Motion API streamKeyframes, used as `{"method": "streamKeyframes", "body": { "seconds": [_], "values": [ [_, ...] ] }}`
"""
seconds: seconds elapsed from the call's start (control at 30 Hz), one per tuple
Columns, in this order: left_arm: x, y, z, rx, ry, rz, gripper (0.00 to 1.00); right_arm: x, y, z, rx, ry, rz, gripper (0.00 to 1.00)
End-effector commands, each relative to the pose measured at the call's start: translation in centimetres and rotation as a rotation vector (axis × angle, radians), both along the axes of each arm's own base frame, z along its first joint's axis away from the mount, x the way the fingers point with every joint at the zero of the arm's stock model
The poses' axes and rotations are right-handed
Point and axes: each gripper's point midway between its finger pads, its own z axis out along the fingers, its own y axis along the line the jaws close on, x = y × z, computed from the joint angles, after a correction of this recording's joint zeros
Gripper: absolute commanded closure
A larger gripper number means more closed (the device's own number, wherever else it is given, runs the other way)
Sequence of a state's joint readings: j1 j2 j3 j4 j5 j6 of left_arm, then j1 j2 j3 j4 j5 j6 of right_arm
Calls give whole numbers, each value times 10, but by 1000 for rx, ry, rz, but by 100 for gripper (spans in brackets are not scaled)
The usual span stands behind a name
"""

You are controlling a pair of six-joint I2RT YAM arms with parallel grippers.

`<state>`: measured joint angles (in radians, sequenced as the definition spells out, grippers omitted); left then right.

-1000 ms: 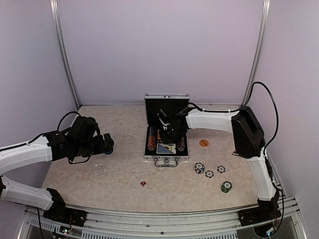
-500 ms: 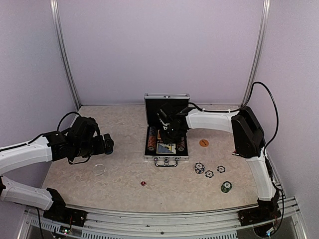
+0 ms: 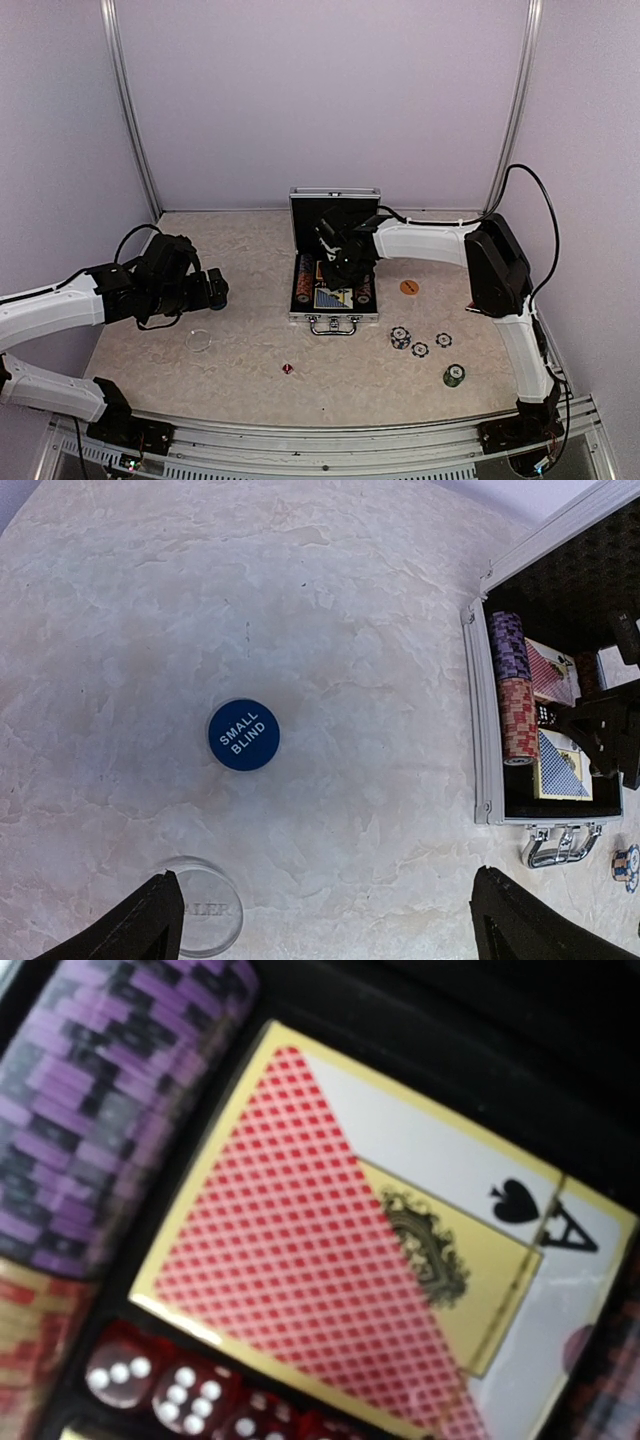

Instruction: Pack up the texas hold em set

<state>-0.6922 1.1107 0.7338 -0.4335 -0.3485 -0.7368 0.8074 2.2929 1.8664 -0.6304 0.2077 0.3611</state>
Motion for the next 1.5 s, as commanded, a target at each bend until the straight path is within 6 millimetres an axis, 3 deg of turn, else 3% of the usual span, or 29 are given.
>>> {"method": "streamKeyframes", "body": {
  "seconds": [0.0, 0.13, 0.27, 0.7, 0.87, 1.13, 1.47],
  "values": [
    [4, 0, 9, -25, -27, 12, 1, -7, 9, 47, 66, -45, 32, 54],
    [5, -1, 9, -22, -27, 12, 1, -25, 23, 69, 69, -75, 84, 43],
    [6, -2, 10, -25, -29, 11, 1, -51, 35, 74, 37, -89, 141, 37],
    [8, -4, 11, -27, -28, 9, 1, -172, 92, 59, 47, -11, 449, 37],
    [7, -3, 9, -24, -26, 10, 1, -209, 105, 48, 55, 57, 542, 39],
    [4, 0, 7, -21, -22, 17, 1, -237, 108, 17, 18, 120, 564, 41],
    [3, 0, 5, -30, -21, 17, 1, -234, 101, -12, -46, 130, 509, 43]
  ]
}}
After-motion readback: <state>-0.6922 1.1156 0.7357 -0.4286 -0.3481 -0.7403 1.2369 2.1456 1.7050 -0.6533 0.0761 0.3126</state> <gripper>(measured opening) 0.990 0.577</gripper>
